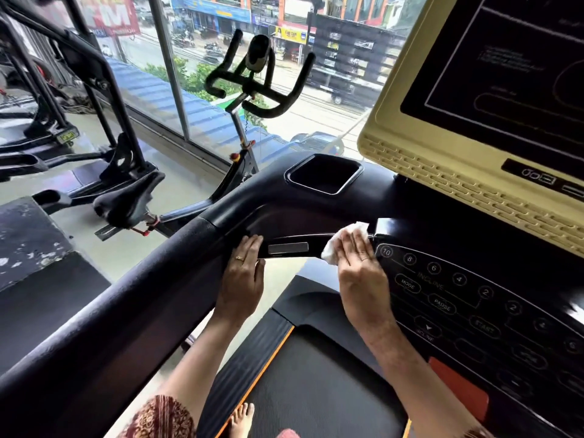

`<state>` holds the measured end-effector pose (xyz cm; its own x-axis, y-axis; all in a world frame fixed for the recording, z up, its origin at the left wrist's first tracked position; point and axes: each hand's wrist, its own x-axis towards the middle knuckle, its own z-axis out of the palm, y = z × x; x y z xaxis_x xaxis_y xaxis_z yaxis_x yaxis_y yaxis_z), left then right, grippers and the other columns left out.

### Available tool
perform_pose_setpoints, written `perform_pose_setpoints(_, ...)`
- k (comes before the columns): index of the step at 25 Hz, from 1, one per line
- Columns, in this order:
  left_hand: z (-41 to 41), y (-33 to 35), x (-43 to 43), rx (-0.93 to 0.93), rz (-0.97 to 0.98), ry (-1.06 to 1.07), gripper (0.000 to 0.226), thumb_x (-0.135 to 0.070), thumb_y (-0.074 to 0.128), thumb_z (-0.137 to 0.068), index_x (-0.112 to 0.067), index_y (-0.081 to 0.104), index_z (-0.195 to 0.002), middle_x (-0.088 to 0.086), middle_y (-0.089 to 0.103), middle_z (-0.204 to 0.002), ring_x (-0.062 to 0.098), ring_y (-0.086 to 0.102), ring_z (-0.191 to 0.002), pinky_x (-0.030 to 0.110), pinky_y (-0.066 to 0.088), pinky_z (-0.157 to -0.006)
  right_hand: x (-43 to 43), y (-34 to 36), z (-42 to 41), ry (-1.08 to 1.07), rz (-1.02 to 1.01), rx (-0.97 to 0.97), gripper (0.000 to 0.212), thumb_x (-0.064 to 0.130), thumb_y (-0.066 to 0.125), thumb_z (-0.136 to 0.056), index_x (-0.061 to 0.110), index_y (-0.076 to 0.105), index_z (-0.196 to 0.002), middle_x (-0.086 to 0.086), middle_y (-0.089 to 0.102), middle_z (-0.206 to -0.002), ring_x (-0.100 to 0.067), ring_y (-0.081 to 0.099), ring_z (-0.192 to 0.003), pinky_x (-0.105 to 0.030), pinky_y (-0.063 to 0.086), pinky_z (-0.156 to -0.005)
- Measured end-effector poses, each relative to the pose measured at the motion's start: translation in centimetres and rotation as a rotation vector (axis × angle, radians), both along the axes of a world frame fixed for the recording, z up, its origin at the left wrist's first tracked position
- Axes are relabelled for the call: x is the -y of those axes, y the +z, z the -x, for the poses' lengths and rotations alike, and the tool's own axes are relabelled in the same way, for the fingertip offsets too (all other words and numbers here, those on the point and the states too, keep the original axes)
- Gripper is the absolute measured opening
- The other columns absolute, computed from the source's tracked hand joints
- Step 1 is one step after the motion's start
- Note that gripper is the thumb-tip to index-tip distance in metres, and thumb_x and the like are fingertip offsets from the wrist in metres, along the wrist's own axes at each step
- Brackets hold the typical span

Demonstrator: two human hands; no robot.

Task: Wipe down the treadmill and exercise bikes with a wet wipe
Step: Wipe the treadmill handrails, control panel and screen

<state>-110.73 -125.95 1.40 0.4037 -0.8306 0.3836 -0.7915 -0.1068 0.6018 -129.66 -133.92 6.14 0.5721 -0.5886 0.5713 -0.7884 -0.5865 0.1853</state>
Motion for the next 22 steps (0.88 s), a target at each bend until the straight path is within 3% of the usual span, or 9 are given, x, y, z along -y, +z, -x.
perform_pose_setpoints(3,0.0,0.4,0.1,0.013,-0.061,0.009,0.052,-0.025,0.030,-0.092,0.001,0.049,-0.133,0.018,0.051,-0.136,0.033,0.041,-0.132,0.026,0.021,-0.112,-0.1,-1.0,-2.5,0.051,-0.003,-0.012,0.046,0.000,0.035,-0.078,-0.008,0.064,-0.113,-0.023,0.062,-0.120,-0.036,0.058,-0.115,-0.047,0.045,-0.100)
perform_pose_setpoints(8,-2.6,2.2,-1.1,0.305,-0.147,-0.041,0.053,-0.019,0.035,-0.082,0.001,0.056,-0.127,0.017,0.059,-0.128,0.032,0.051,-0.124,0.032,0.019,-0.110,-1.2,-2.9,-8.5,0.257,-0.067,-0.085,0.047,0.005,0.037,-0.080,-0.003,0.061,-0.119,-0.019,0.062,-0.123,-0.031,0.057,-0.119,-0.043,0.046,-0.100)
perform_pose_setpoints(12,-5.9,3.8,-2.7,0.421,-0.158,0.000,0.055,-0.019,0.037,-0.081,0.001,0.055,-0.128,0.018,0.052,-0.135,0.030,0.047,-0.129,0.038,0.023,-0.110,-4.1,-4.0,-13.3,0.306,-0.129,-0.031,0.043,0.006,0.038,-0.078,-0.003,0.068,-0.108,-0.018,0.066,-0.116,-0.032,0.060,-0.114,-0.038,0.021,-0.114)
perform_pose_setpoints(15,-9.0,4.2,-3.6,0.466,-0.225,0.000,0.058,-0.026,0.041,-0.079,0.000,0.054,-0.130,0.017,0.053,-0.135,0.030,0.050,-0.127,0.039,0.026,-0.112,-5.1,-6.2,-14.0,0.379,-0.146,-0.020,0.045,0.003,0.038,-0.077,-0.004,0.067,-0.111,-0.020,0.063,-0.121,-0.036,0.056,-0.118,-0.040,0.018,-0.115)
perform_pose_setpoints(18,-10.8,3.9,-4.3,0.469,-0.263,-0.089,0.062,-0.037,0.037,-0.085,-0.002,0.047,-0.136,0.017,0.048,-0.140,0.029,0.045,-0.130,0.037,0.026,-0.112,-3.6,-6.7,-12.0,0.174,-0.078,0.014,0.052,0.001,0.044,-0.079,0.000,0.053,-0.130,-0.016,0.053,-0.136,-0.032,0.044,-0.130,-0.040,0.014,-0.117)
perform_pose_setpoints(20,-10.8,4.1,-4.4,0.476,-0.268,-0.114,0.063,-0.037,0.036,-0.086,-0.001,0.046,-0.136,0.018,0.047,-0.140,0.030,0.045,-0.131,0.032,0.019,-0.111,-2.9,-5.3,-11.5,-0.061,-0.089,0.134,0.053,0.006,0.039,-0.079,-0.001,0.050,-0.131,-0.017,0.053,-0.135,-0.033,0.043,-0.131,-0.044,0.012,-0.115)
perform_pose_setpoints(22,-10.6,4.3,-4.4,0.466,-0.264,-0.124,0.062,-0.036,0.036,-0.087,0.000,0.047,-0.135,0.020,0.048,-0.139,0.031,0.045,-0.130,0.032,0.016,-0.111,-3.6,-4.9,-13.0,-0.134,-0.107,0.252,0.050,0.006,0.035,-0.082,-0.004,0.053,-0.128,-0.019,0.053,-0.134,-0.036,0.043,-0.130,-0.044,0.014,-0.114)
